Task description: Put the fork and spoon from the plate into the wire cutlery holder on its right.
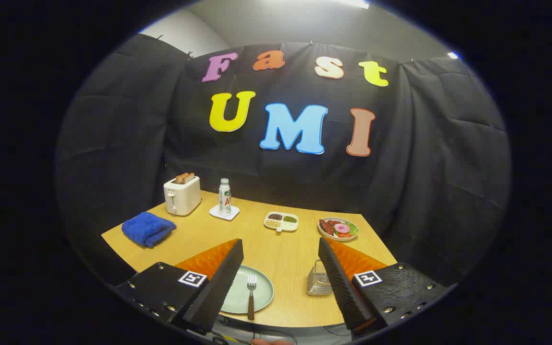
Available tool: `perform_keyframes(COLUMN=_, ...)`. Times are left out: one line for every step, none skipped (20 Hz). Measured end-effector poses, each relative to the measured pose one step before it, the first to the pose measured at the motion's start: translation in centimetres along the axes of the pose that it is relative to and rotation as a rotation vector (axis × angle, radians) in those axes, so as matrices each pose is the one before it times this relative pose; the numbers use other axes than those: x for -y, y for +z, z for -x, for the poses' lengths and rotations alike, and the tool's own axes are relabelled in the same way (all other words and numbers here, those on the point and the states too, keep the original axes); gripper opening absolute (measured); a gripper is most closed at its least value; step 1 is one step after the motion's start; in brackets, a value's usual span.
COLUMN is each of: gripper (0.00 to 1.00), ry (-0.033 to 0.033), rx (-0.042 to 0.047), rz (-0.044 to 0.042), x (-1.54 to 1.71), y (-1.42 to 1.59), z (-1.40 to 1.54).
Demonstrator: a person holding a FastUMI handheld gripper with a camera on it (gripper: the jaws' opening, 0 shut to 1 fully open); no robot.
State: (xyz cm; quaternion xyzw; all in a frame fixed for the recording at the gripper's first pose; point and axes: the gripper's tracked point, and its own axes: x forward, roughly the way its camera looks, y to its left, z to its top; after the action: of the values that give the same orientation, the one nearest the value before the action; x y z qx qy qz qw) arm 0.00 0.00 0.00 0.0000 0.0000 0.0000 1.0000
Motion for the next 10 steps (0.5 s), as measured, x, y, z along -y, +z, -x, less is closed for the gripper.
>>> perform_keyframes(gripper=0.96, ry=0.00284, rx=-0.00691, rz=-0.00232, x=-0.094, y=-0.276, z=-0.031)
perform_keyframes(gripper=0.96, ry=0.00088, rx=-0.00286, rz=-0.00201, x=-0.046, y=-0.034, z=-0.067)
perform_keyframes(gripper=0.96, ry=-0.00183, rx=0.00133, rz=-0.00051, x=-0.032, y=-0.013, z=-0.096)
perform_keyframes(gripper=0.96, ry=-0.0048, rx=0.00685, rz=-0.00188, x=0.149, y=0.205, z=0.086)
perform_keyframes(gripper=0.96, ry=-0.01253, rx=0.01851, rz=-0.007, x=0.28, y=0.494, z=0.158)
perform_keyframes(gripper=0.96, ry=-0.01942, rx=0.03341, rz=-0.01556, x=0.475, y=1.007, z=0.231)
perform_keyframes(gripper=0.96, ry=-0.01209, rx=0.03205, rz=-0.01523, x=0.201, y=0.856, z=0.024)
perform_keyframes(gripper=0.96, ry=-0.00708, rx=0.0151, rz=-0.00447, x=0.045, y=0.648, z=-0.186)
perform_keyframes(gripper=0.96, ry=0.00259, rx=0.0085, rz=-0.00204, x=-0.257, y=0.367, z=-0.325)
perform_keyframes(gripper=0.96, ry=-0.00067, rx=0.00478, rz=-0.00259, x=-0.033, y=0.396, z=-0.22)
